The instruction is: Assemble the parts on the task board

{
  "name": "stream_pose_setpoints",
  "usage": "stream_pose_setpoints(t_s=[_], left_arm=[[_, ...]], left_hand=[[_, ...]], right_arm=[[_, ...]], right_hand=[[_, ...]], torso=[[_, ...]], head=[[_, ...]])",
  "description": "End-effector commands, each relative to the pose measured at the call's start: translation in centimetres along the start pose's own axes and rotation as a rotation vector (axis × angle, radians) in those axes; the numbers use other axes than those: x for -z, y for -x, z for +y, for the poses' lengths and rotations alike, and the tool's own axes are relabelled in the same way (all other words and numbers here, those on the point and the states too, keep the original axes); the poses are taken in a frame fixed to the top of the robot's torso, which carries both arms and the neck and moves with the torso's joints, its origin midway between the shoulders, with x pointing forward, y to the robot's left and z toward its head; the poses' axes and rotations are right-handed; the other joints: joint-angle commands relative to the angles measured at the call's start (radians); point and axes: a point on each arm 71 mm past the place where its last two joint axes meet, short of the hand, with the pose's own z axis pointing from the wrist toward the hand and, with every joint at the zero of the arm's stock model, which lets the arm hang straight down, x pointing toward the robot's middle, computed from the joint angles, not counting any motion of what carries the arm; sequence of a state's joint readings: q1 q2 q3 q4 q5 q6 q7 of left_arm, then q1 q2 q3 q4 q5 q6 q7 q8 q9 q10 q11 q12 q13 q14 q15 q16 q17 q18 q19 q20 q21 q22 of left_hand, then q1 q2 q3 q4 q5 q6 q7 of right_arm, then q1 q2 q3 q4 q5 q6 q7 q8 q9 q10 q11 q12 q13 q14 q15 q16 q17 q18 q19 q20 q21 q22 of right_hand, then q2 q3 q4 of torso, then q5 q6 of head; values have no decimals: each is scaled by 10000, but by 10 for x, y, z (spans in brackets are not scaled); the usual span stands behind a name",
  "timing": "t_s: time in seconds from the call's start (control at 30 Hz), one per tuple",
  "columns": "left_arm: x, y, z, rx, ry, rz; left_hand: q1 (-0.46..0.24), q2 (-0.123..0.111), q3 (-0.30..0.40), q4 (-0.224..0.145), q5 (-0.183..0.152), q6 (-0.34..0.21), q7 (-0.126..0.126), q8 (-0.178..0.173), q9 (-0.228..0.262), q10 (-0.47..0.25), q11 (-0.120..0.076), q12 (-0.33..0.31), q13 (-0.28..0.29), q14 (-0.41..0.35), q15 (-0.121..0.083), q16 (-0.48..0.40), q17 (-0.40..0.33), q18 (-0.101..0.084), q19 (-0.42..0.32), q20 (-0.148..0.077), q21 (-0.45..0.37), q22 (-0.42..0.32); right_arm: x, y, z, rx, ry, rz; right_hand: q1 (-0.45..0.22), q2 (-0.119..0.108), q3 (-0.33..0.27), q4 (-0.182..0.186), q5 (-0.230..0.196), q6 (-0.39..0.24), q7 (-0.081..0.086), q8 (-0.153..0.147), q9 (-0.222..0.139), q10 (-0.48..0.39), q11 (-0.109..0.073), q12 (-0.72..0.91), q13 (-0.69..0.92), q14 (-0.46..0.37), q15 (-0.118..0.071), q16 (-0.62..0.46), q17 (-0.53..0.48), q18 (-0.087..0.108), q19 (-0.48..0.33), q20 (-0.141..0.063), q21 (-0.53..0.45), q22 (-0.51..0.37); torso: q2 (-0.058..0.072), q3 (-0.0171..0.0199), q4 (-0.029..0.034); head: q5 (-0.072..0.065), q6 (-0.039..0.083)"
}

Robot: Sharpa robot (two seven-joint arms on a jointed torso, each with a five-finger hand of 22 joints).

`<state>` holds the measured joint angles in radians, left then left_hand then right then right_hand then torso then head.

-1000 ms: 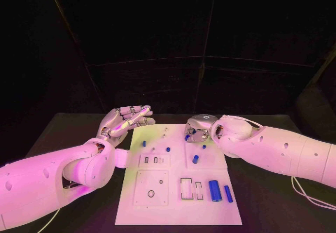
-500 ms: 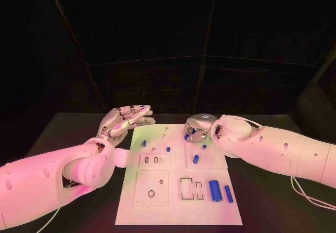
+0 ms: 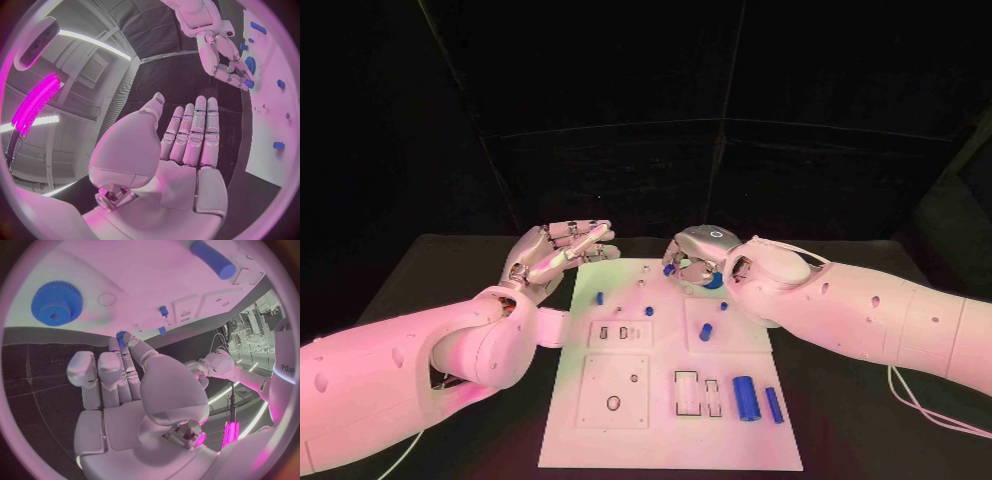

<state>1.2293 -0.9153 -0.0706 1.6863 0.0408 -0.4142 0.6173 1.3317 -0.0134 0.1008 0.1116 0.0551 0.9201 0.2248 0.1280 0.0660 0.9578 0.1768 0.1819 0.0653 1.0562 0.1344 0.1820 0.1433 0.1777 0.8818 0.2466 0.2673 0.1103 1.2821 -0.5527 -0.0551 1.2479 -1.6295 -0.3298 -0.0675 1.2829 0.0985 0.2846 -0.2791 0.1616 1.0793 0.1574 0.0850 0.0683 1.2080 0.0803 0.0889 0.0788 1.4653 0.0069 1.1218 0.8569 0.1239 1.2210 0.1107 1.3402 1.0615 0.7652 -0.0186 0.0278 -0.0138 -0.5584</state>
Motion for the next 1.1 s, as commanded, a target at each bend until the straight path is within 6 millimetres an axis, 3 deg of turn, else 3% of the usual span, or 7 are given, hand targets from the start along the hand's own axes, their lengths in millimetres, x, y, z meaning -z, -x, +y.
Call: stream_pose_setpoints(t_s=[0.03, 0.2, 0.4, 0.97, 1.1], left_arm=[[-1, -2, -1, 33, -142, 178], [-2, -3, -2, 61, -144, 192], [-3, -2, -2, 63, -144, 181], [-4, -3, -3, 60, -174, 195], [-4, -4, -3, 66, -179, 214]], left_hand=[[-1, 109, 1, -73, 4, 29, 48, -69, -14, -30, 46, -31, -15, -45, 35, -22, 7, 52, 51, 23, -46, -13], [6, 122, 6, -85, 5, 27, 51, -78, -15, -37, 50, -40, -16, -44, 38, -33, 8, 52, 52, 25, -51, -18], [6, 122, 6, -85, 5, 27, 51, -78, -15, -37, 50, -40, -16, -44, 38, -33, 8, 52, 52, 25, -51, -18], [6, 122, 6, -85, 5, 27, 51, -78, -15, -37, 50, -40, -16, -44, 38, -33, 8, 52, 52, 25, -51, -18], [6, 122, 6, -85, 5, 27, 51, -78, -15, -37, 50, -40, -16, -44, 38, -33, 8, 52, 52, 25, -51, -18]], right_arm=[[-6, 5, 2, -162, 119, -611], [-18, 3, 9, -150, 228, -630], [-28, 0, 12, -102, 246, -529], [-42, -5, 16, -4, 105, -285], [-45, -7, 15, 72, 17, -90]], right_hand=[[-38, -84, 92, 13, 6, 50, 22, -61, 6, 26, 47, -60, -18, 22, -59, 63, 1, -207, 37, 2, 41, 17], [-69, -110, 135, 27, -6, 41, 27, -73, 3, 11, 54, -82, -24, 16, -53, 68, -7, -209, 37, 6, 52, 30], [-87, -127, 178, 36, -6, 31, 33, -85, 1, 1, 60, -97, -28, 16, -49, 90, 13, -209, 32, 10, 58, 35], [-136, -161, 220, 63, -22, 23, 39, -97, 0, -3, 67, -113, -30, 11, -41, 102, 12, -211, 35, 16, 72, 53], [-170, -180, 257, 86, -46, 17, 42, -106, 0, -7, 71, -126, -32, 10, -37, 123, 29, -213, 36, 21, 82, 67]], torso=[[21, 2, 18], [57, 8, 13], [97, -1, 90], [121, -14, 69], [124, -3, 71]], head=[[3, 4], [44, 51], [17, 18], [56, -16], [66, -33]])
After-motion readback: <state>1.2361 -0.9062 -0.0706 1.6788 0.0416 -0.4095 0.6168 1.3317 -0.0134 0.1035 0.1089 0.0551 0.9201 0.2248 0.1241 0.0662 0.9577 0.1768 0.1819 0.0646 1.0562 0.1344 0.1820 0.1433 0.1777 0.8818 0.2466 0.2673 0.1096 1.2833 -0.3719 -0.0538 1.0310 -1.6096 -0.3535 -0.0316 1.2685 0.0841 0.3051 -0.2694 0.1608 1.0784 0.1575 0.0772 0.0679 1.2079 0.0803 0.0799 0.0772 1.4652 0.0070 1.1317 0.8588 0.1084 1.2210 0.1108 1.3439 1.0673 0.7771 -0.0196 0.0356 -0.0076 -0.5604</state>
